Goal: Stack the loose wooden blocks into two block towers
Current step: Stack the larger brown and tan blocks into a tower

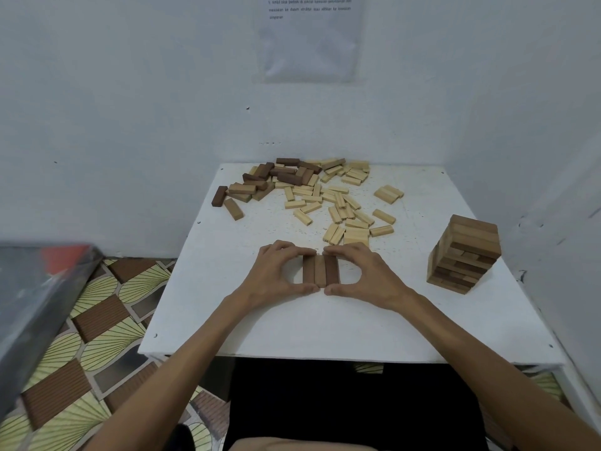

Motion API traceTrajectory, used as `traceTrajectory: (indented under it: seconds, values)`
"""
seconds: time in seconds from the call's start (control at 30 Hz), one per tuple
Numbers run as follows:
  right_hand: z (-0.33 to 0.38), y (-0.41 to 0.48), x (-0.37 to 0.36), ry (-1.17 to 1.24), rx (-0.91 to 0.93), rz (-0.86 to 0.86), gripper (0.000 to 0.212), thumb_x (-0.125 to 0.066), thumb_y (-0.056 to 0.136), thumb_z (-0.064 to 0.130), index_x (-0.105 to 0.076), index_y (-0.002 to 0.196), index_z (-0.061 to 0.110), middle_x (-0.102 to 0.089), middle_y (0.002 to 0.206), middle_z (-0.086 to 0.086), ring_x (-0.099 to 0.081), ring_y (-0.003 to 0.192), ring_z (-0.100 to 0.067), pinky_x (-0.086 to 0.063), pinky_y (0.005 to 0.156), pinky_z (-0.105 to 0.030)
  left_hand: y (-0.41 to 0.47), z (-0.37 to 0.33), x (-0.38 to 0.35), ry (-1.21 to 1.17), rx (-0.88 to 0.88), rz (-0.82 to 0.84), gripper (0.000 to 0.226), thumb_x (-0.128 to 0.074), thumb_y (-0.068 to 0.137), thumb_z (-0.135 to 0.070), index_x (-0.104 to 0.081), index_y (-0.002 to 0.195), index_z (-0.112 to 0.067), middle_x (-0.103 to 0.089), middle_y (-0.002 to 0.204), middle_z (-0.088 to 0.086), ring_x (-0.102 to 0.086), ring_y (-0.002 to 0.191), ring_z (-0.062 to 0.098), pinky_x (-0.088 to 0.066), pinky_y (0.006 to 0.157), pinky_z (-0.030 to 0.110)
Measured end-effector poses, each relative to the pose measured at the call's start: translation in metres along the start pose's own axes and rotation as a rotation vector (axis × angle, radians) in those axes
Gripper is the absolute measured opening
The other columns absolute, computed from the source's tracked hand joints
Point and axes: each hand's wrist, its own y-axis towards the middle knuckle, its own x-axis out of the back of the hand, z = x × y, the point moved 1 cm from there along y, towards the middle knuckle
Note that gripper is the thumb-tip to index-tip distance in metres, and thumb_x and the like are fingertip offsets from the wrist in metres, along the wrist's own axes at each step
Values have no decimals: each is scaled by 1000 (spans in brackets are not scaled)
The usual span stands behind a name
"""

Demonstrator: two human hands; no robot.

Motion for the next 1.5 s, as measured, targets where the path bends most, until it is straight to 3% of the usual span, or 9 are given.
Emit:
traceTrajectory:
  seconds: [0.13,0.37,0.57,0.67,0.8,0.97,1.2,1.37,1.5]
  values:
    - [2,3,0,-18,35,-15,68,-91,68,58,-62,129,50,-52,131,16,-52,127,-1,-46,113,-37,1,-7,2,-5,-23,-5,65,-88,68,-57,-65,127,-41,-53,120,-32,-44,126,-2,-29,114,34]
    - [14,0,4,27,142,-63,45,-94,73,36,-73,113,35,-67,122,22,-55,126,-8,-52,105,-39,6,-16,11,-117,-157,9,44,-89,70,-46,-73,110,-39,-68,120,-24,-57,121,7,-40,106,46]
    - [39,4,34,-49,181,-102,42,-92,74,38,-76,112,33,-69,120,20,-55,120,-5,-48,103,-37,28,-35,36,-173,-255,-2,39,-96,69,-30,-78,104,-24,-72,118,-15,-61,118,9,-45,102,30]
    - [50,4,53,-89,173,-140,41,-91,74,45,-75,111,39,-68,118,24,-55,119,-3,-48,100,-31,44,-53,48,-175,-290,21,38,-96,69,-24,-78,102,-22,-73,117,-13,-60,117,5,-41,101,20]
    - [62,-4,83,-78,126,-171,37,-90,71,50,-71,104,52,-69,117,20,-58,120,-3,-49,104,-30,66,-76,57,-204,-289,74,36,-96,71,-25,-77,102,-26,-72,119,-15,-58,123,9,-42,99,18]
    - [66,-22,122,-96,103,-231,37,-93,74,38,-74,107,41,-65,110,33,-56,119,3,-44,101,-12,91,-110,54,-245,-339,106,34,-95,73,-21,-77,102,-25,-72,118,-14,-58,123,6,-36,95,6]
    - [55,-49,166,-155,67,-289,38,-93,74,36,-75,108,38,-71,113,20,-59,120,-3,-49,103,-25,122,-151,27,-266,-382,142,35,-95,72,-26,-76,101,-31,-71,116,-21,-59,120,6,-37,97,10]
    - [40,-73,188,-181,-13,-318,53,-92,74,36,-67,121,36,-68,118,18,-58,118,1,-49,104,-29,136,-175,2,-230,-405,162,49,-93,71,-38,-69,114,-36,-68,111,-19,-59,114,10,-46,103,38]
    - [22,-89,199,-177,-50,-342,68,-90,71,53,-59,130,45,-65,127,19,-55,125,1,-45,109,-35,142,-190,-19,-238,-375,191,68,-92,71,-41,-56,129,-35,-70,116,-23,-58,120,7,-45,106,41]
